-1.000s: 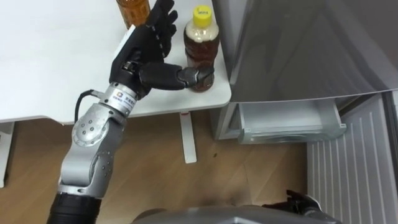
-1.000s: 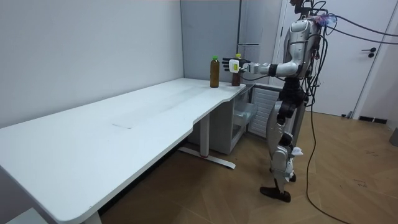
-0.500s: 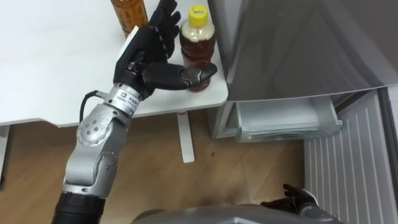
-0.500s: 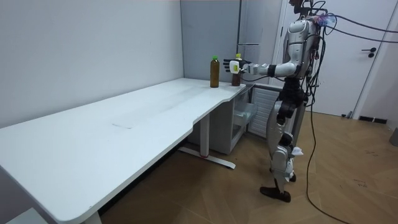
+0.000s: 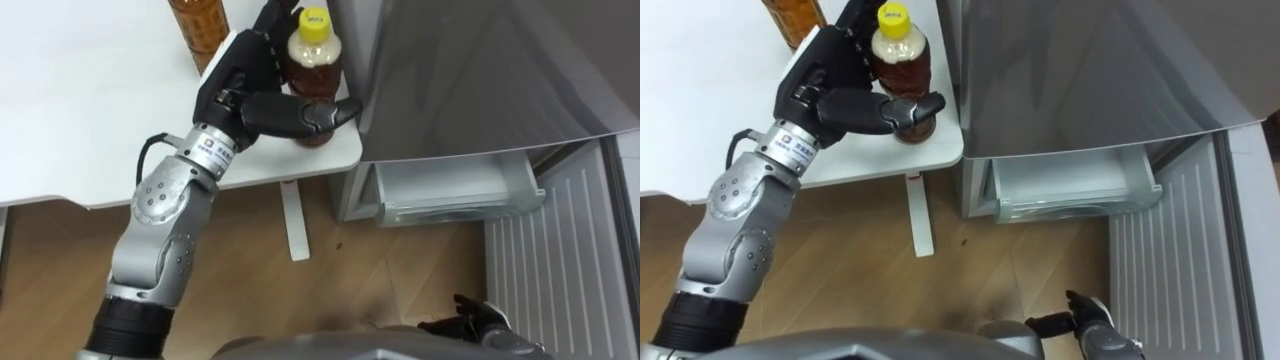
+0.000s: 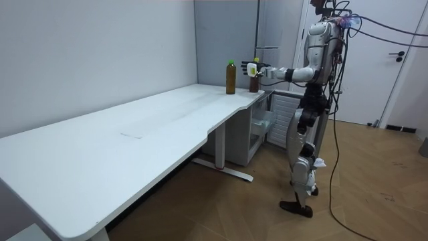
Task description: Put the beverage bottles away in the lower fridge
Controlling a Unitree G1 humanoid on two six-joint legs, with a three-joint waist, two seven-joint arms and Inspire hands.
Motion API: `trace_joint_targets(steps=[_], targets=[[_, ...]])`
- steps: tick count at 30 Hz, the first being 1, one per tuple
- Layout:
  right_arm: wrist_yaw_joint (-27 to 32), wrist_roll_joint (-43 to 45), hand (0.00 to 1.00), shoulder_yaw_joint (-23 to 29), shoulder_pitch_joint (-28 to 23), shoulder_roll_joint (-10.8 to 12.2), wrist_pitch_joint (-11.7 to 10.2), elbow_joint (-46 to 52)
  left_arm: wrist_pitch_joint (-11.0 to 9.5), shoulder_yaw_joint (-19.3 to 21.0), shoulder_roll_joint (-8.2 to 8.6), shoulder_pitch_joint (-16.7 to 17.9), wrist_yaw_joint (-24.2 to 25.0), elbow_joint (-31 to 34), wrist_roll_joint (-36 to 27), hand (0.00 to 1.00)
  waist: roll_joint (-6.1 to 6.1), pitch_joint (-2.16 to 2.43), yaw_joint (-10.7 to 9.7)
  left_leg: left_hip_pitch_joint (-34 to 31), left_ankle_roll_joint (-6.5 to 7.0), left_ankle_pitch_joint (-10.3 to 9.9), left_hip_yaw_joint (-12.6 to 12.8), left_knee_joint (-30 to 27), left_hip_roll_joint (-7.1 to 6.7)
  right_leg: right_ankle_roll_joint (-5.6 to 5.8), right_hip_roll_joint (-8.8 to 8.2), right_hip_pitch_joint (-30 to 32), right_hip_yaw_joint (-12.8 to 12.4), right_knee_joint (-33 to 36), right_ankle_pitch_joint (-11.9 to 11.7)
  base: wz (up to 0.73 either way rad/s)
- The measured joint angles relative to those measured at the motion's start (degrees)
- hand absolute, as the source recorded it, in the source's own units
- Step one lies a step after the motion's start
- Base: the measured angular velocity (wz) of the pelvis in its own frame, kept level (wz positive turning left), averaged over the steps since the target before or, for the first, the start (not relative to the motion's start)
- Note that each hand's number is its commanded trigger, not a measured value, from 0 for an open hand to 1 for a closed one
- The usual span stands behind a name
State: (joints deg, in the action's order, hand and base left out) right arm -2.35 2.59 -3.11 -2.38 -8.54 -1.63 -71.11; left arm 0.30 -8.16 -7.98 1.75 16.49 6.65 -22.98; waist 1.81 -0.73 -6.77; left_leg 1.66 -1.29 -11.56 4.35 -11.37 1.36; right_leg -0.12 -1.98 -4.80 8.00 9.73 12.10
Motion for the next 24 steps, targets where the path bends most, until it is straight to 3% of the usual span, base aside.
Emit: trace_joint_targets(steps=[1,11,24], targets=[[-0.07,0.00,0.00,0.00,0.00,-0.02,0.00,0.00,0.00,0.01,0.02,0.00,-0.01,0.00,0.00,1.00,-0.03,0.02,-0.06,0.01,0.00,0.00,0.01,0.01,0.00,0.00,0.00,0.00,0.00,0.00,0.00,0.00],[-0.27,-0.05,0.00,0.56,0.25,-0.10,-0.11,-0.19,0.00,-0.20,0.32,-0.07,-0.12,0.00,0.00,1.00,-0.67,0.35,-1.31,0.10,0.00,0.00,0.10,0.04,0.01,0.00,0.00,-0.02,-0.03,-0.06,-0.01,0.00],[-0.29,-0.05,0.00,0.47,0.67,0.04,0.39,-0.06,1.30,-2.71,-0.51,-0.61,-1.06,-1.45,0.01,1.00,-0.22,-0.12,-1.19,-0.06,0.00,0.00,0.13,0.13,0.04,0.00,0.04,0.16,-0.03,-0.05,-0.01,0.00]])
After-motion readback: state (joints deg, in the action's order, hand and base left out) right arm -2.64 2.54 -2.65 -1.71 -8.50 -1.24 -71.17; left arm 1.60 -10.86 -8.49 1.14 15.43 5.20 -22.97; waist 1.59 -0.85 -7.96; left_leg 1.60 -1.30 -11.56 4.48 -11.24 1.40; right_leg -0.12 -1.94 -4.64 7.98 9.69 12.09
